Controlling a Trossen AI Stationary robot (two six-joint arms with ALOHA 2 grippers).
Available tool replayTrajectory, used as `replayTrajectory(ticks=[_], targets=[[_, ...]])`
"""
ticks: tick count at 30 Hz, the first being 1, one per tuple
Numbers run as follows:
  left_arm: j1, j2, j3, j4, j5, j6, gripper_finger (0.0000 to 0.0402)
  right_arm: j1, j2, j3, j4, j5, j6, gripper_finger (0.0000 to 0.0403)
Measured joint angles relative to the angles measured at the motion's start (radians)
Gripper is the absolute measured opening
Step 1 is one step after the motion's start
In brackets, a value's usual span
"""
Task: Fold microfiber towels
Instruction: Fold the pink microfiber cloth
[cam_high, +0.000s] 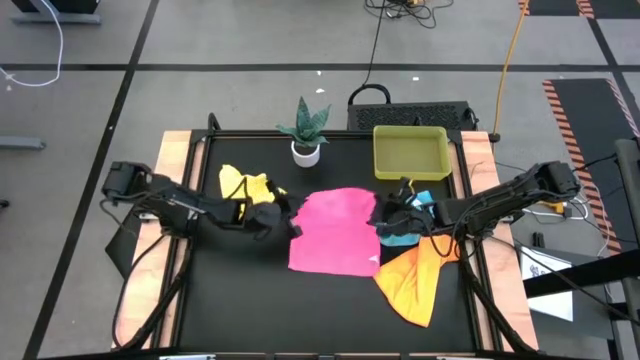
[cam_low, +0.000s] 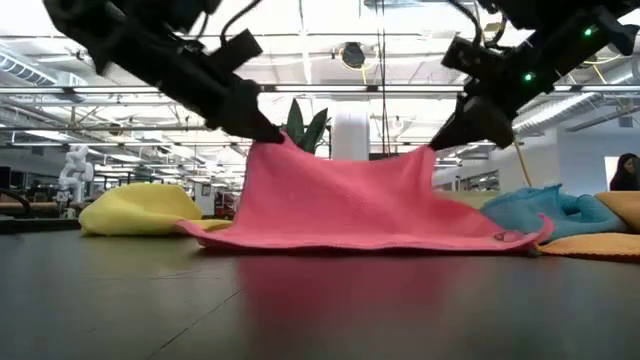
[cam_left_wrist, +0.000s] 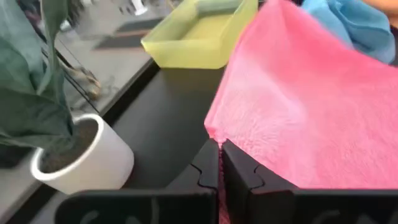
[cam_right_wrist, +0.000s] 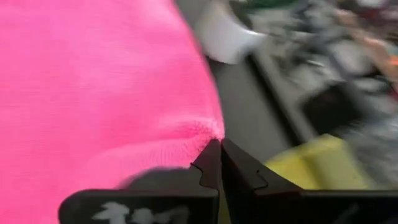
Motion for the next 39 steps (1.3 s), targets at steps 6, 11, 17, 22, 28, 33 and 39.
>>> replayTrajectory(ticks=[6, 11, 17, 22, 28, 33, 39], targets=[[-0.148, 0.043, -0.032, 0.000, -0.031, -0.016, 0.0004, 0.075, 0.026, -0.029, -0.002, -0.277, 0.054, 0.0000], [-0.257, 0.098, -0.050, 0.038, -0.032, -0.050, 0.0009, 0.189, 0.057, -0.038, 0.011, -0.364, 0.109, 0.0000], [-0.353, 0.108, -0.051, 0.097, -0.129, -0.045, 0.0005, 0.296, 0.038, 0.000, 0.010, -0.272, 0.096, 0.0000], [-0.443, 0.014, -0.028, 0.111, -0.210, 0.017, 0.0009, 0.356, 0.022, 0.116, 0.022, -0.254, 0.058, 0.0000], [-0.597, -0.142, 0.005, 0.104, -0.046, -0.005, 0.0011, 0.413, 0.021, 0.212, 0.161, -0.544, 0.076, 0.0000], [-0.719, -0.203, 0.065, 0.111, 0.070, -0.096, 0.0005, 0.470, 0.021, 0.213, 0.412, -0.739, 0.053, 0.0000], [-0.764, -0.203, 0.099, 0.050, -0.032, -0.121, 0.0011, 0.479, -0.002, 0.214, 0.518, -0.661, 0.043, 0.0000]])
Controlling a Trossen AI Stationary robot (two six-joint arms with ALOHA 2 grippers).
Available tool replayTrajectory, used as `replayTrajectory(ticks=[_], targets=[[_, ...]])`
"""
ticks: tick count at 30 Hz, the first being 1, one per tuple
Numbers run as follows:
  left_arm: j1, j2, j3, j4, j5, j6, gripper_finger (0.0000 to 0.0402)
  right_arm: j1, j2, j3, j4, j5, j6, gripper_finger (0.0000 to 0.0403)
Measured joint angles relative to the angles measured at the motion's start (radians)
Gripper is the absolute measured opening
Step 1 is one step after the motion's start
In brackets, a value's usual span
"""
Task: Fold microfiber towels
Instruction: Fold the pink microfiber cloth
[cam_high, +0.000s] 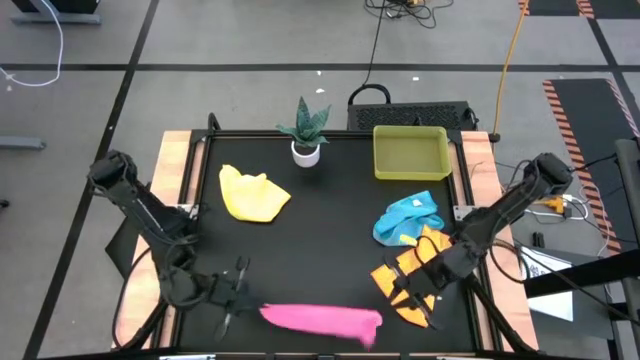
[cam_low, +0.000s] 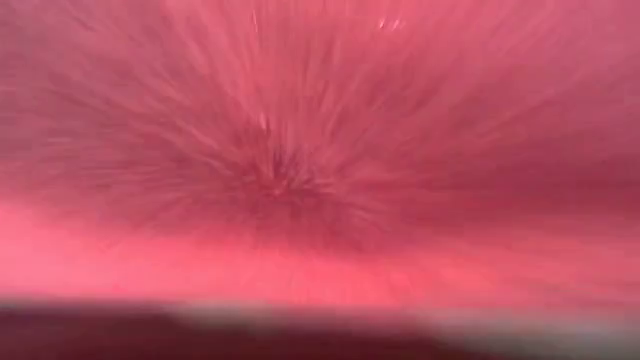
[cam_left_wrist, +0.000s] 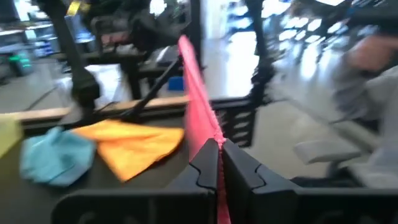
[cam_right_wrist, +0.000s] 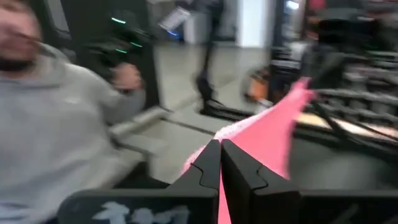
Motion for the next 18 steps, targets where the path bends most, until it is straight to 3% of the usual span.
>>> replayTrajectory(ticks=[5, 10, 13, 18], targets=[[0.076, 0.007, -0.001, -0.266, -0.143, -0.162, 0.0005, -0.119, -0.002, -0.023, -0.235, 0.176, 0.102, 0.0000], [0.194, 0.039, -0.002, -0.521, -0.227, -0.327, 0.0018, -0.292, 0.004, -0.122, -0.333, 0.197, 0.184, 0.0000], [0.261, 0.068, -0.007, -0.621, -0.281, -0.357, 0.0015, -0.379, 0.005, -0.173, -0.331, 0.226, 0.157, 0.0000], [0.341, 0.084, -0.030, -0.630, -0.340, -0.304, 0.0007, -0.441, 0.005, -0.197, -0.339, 0.306, 0.007, 0.0000]])
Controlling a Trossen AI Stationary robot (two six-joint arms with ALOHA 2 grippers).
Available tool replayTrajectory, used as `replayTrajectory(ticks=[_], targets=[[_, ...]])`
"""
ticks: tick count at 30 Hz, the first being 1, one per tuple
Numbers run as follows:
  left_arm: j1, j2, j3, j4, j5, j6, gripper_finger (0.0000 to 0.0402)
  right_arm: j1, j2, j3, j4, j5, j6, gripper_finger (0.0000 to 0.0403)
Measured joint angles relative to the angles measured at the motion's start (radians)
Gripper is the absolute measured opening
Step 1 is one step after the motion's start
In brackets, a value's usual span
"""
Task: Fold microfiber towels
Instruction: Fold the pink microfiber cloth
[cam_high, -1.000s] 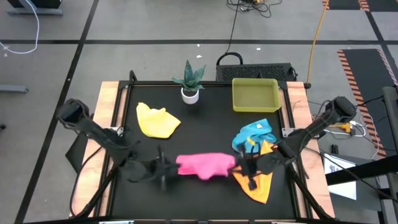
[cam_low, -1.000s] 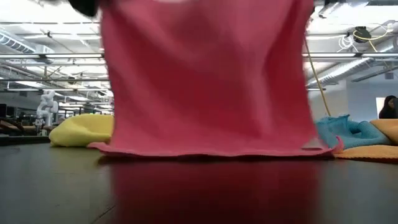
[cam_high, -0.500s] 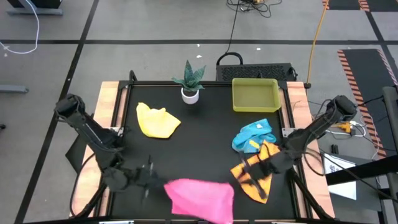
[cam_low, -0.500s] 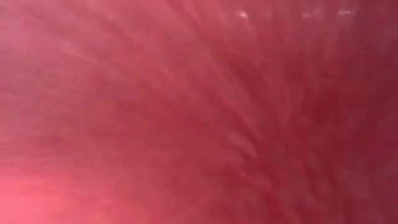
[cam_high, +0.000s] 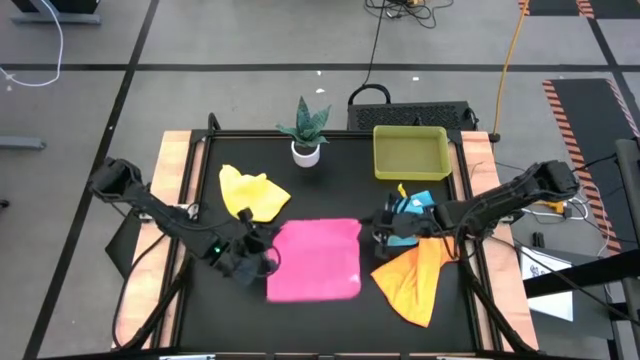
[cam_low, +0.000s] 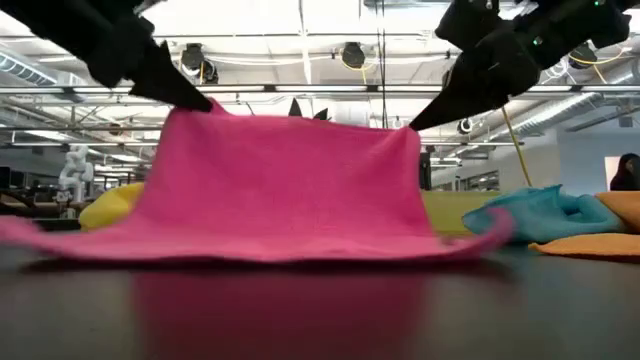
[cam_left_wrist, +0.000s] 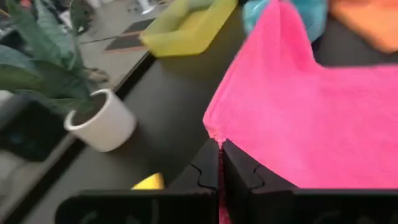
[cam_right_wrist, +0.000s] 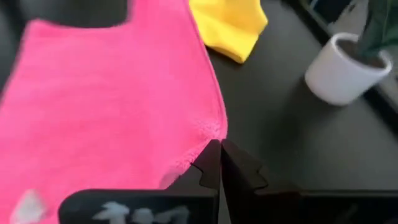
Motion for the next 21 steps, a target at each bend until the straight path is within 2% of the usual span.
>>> replayTrajectory(ticks=[5, 10, 15, 21], targets=[[-0.011, -0.001, 0.000, 0.007, 0.006, 0.075, 0.0015, 0.049, 0.000, 0.000, 0.008, -0.011, -0.108, 0.0000], [-0.061, 0.013, 0.000, 0.010, 0.155, 0.044, 0.0005, 0.134, 0.037, 0.000, 0.019, -0.088, -0.118, 0.0000], [-0.128, 0.092, 0.000, 0.012, 0.197, -0.022, 0.0018, 0.173, 0.185, 0.000, 0.119, -0.122, -0.071, 0.0000], [-0.164, 0.186, 0.000, 0.007, 0.196, -0.084, 0.0005, 0.179, 0.321, 0.000, 0.245, -0.198, -0.050, 0.0001]])
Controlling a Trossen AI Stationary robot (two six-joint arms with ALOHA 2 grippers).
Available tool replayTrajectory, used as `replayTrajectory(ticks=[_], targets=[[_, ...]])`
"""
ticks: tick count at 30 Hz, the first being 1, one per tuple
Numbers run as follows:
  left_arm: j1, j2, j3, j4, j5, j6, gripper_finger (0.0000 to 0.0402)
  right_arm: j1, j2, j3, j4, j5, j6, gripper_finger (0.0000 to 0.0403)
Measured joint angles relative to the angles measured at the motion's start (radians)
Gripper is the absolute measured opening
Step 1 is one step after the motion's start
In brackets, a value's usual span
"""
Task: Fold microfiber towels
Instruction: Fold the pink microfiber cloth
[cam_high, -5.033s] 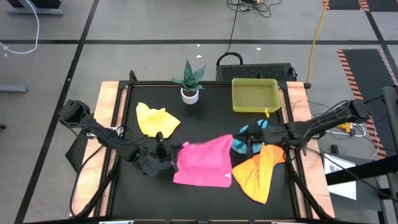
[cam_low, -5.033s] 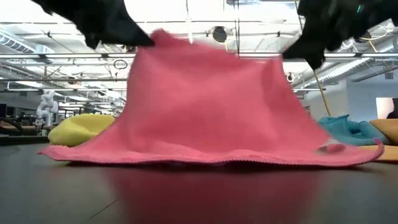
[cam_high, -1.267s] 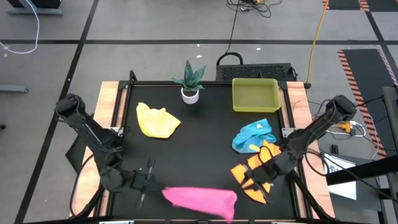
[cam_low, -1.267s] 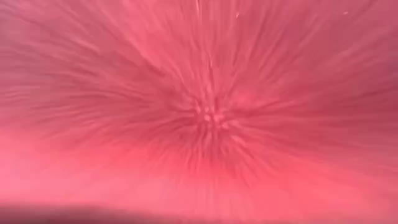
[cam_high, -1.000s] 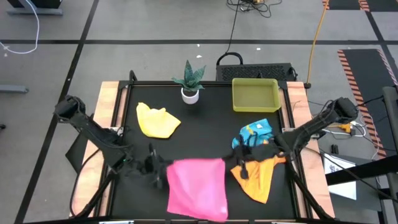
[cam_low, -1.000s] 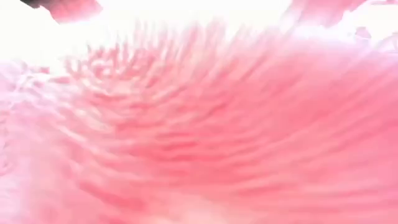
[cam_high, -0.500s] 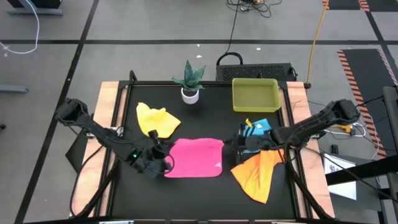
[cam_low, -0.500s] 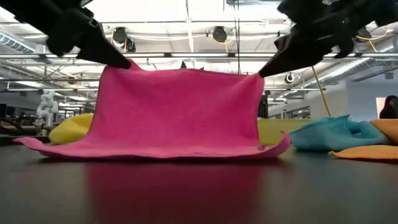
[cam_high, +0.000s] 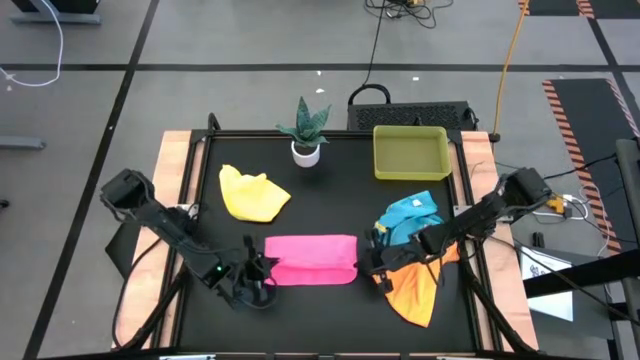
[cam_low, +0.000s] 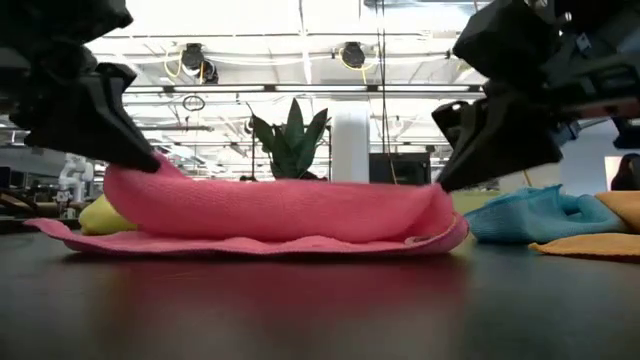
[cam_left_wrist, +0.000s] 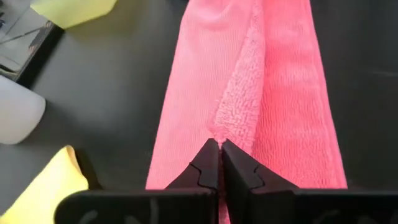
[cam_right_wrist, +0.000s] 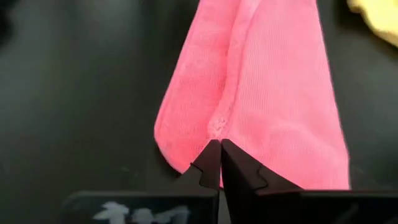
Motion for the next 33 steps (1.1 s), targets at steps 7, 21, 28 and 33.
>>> replayTrajectory(ticks=[7, 21, 28, 33], targets=[[-0.009, 0.009, 0.001, 0.001, 0.033, -0.002, 0.0060, 0.000, 0.011, 0.000, 0.036, -0.060, 0.079, 0.0039], [-0.004, -0.093, 0.001, 0.093, 0.176, 0.054, 0.0200, -0.001, 0.001, 0.020, 0.095, -0.040, 0.249, 0.0164], [0.090, -0.027, 0.001, 0.130, 0.379, 0.049, 0.0148, -0.024, 0.008, 0.021, 0.000, 0.041, 0.437, 0.0107], [0.106, 0.035, 0.001, 0.083, 0.516, 0.018, 0.0101, -0.024, 0.054, 0.021, 0.010, 0.019, 0.451, 0.0041]])
